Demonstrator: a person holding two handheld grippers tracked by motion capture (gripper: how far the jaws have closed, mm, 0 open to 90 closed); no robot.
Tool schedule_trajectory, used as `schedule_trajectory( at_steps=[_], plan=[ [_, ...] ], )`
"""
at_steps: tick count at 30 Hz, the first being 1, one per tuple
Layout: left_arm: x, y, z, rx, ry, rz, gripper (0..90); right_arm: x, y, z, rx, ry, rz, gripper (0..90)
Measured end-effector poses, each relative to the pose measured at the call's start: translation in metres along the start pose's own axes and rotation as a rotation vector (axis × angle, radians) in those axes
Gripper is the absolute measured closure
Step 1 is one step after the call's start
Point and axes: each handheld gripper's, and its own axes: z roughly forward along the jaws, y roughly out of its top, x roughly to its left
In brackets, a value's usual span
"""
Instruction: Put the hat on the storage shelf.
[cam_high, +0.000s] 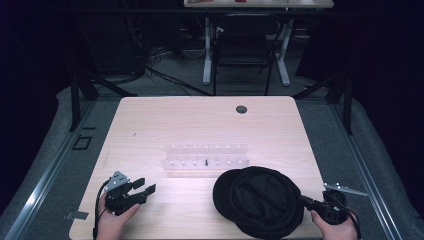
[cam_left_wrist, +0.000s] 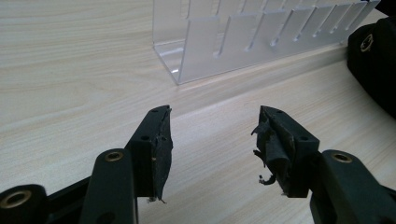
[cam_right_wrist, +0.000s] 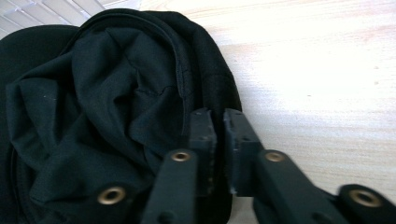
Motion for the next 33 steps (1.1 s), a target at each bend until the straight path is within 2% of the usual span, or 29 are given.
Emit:
schedule_trajectory(
  at_steps=[6,13,20,25,28,31,33],
  plan=[
    [0.000,-0.001,0.000,0.002,0.006,0.001,45.5,-0.002,0.005,0.002,-0.043,0.011,0.015,86.2],
    [0.000,-0.002,-0.001,0.003,0.010,-0.002,45.5,-0.010,0.012,0.007,-0.059,0.012,0.034,86.2],
    [0.000,-0.002,-0.002,0.004,0.017,-0.001,45.5,-0.016,0.025,0.011,-0.025,0.012,0.037,85.9],
    [0.000,-0.003,-0.003,0.000,0.017,-0.005,45.5,-0.018,0.035,0.014,0.057,0.014,0.007,82.5],
    [0.000,-0.003,-0.003,0.007,0.016,-0.001,45.5,-0.017,0.042,0.011,0.110,0.001,0.002,82.0],
    [0.000,-0.003,-0.003,0.013,0.014,0.001,45.5,-0.015,0.049,0.012,0.173,0.006,-0.001,80.6],
    [-0.001,-0.003,-0.002,0.013,0.012,0.001,45.5,-0.013,0.055,0.013,0.209,-0.009,-0.003,79.5]
  ],
)
